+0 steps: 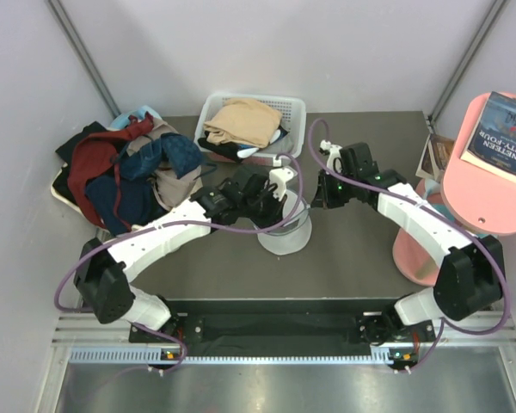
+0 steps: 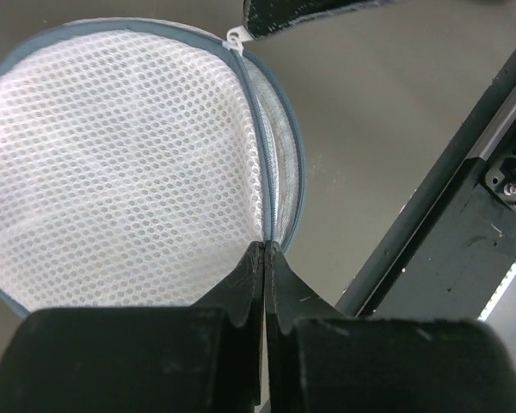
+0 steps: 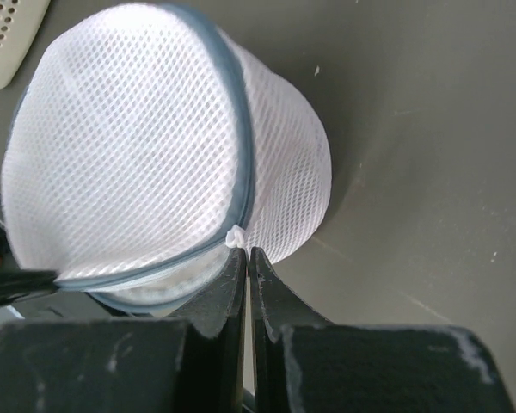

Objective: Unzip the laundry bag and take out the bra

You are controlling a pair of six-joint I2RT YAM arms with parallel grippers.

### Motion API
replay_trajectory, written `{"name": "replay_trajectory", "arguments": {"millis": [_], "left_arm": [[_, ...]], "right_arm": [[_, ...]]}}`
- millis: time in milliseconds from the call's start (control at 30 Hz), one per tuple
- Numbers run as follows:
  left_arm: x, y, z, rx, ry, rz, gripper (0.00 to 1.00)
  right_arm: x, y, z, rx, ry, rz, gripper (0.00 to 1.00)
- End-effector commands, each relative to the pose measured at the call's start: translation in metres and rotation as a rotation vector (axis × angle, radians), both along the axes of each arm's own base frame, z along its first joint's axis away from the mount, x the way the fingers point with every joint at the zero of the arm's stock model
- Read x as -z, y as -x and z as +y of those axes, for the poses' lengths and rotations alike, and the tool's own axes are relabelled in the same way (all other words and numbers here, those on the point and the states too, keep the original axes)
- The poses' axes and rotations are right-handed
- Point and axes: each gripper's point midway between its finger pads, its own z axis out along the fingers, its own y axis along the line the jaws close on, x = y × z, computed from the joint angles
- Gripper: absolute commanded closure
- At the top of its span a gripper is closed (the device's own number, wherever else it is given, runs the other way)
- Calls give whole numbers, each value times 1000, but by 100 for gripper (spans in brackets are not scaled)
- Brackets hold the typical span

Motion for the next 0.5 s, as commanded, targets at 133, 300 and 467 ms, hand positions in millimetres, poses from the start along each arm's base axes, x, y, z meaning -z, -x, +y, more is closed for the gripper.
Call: {"name": "replay_trajectory", "arguments": {"millis": [133, 300, 467], "left_arm": [[-28, 22, 29, 9, -24, -38, 100], [-33, 31, 40, 14, -40, -31, 100], [-41, 40, 50, 29, -45, -48, 100]], "right_arm": [[-12, -45, -5, 12, 6, -118, 100], [-11, -54, 0, 7, 1, -121, 100], [-11, -64, 5, 3, -8, -121, 100]]}}
